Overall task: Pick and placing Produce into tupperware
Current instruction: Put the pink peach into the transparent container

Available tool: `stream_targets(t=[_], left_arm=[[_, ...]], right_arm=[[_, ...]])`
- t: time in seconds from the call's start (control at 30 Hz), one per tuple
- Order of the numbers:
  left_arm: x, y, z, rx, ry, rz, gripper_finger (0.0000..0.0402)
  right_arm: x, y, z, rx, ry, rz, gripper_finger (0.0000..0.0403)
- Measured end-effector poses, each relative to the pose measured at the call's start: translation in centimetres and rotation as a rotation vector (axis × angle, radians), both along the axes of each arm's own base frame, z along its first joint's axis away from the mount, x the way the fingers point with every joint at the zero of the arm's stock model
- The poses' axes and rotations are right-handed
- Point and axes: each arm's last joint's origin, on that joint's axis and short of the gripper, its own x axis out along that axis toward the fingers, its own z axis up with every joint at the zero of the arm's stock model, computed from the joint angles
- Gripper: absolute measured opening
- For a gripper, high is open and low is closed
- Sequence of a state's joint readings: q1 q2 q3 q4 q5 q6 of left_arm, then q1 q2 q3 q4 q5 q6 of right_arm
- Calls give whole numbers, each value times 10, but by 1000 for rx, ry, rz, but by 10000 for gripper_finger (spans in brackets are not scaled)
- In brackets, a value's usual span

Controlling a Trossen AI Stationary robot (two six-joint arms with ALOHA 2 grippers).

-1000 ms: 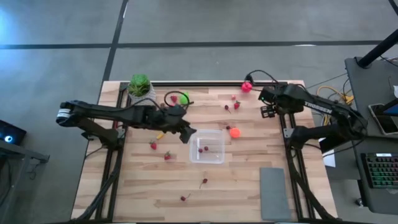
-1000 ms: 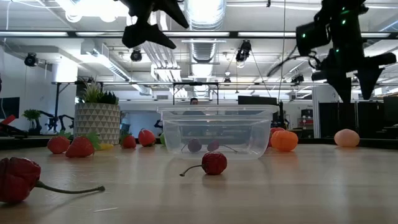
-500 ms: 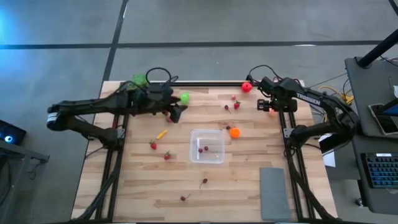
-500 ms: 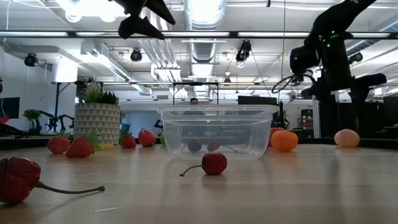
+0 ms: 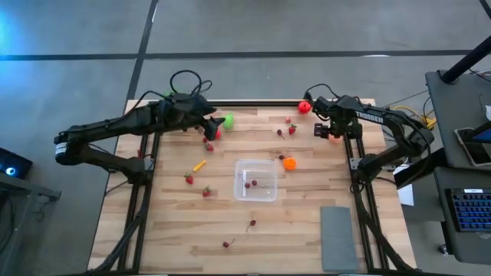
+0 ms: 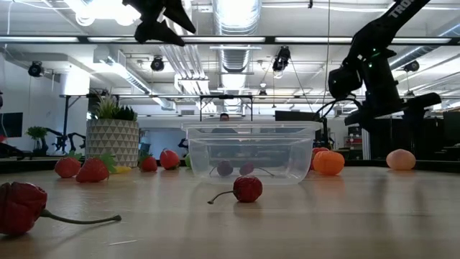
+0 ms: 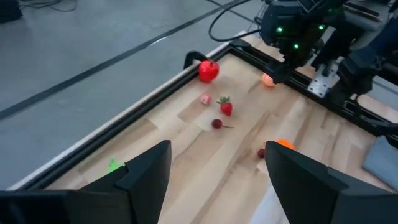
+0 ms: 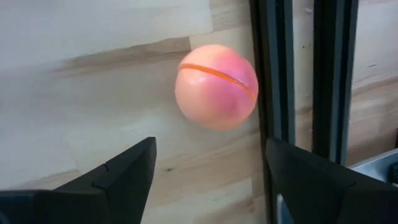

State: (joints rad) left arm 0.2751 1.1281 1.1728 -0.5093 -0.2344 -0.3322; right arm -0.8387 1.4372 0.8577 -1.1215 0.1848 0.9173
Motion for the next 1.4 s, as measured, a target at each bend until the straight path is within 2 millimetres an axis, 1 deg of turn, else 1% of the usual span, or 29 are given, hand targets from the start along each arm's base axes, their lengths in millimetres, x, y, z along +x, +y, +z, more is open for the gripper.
stream_targets(t=[0.2,0.43,0.7,1.03,1.13,1.2,1.4], left_arm=[[-2,6,0,22,24,-70,245],[-3,8,0,61,45,-105,245],[-4,16,1,68,31,-70,245],[-8,26,2,63,26,-23,245],[-8,27,2,63,26,-20,245],[-8,27,2,64,25,-19,245],[-8,27,1,62,28,-18,245]], right_arm=[[-5,-6,-3,-8,-21,-167,305],[-18,-17,-3,-21,-45,-363,303],[-25,-33,-10,-62,-81,-444,307],[-23,-40,-34,45,-26,-411,310],[-22,-41,-39,75,-12,-364,306],[-22,-41,-40,88,-6,-331,303],[-23,-42,-40,70,13,-313,288]])
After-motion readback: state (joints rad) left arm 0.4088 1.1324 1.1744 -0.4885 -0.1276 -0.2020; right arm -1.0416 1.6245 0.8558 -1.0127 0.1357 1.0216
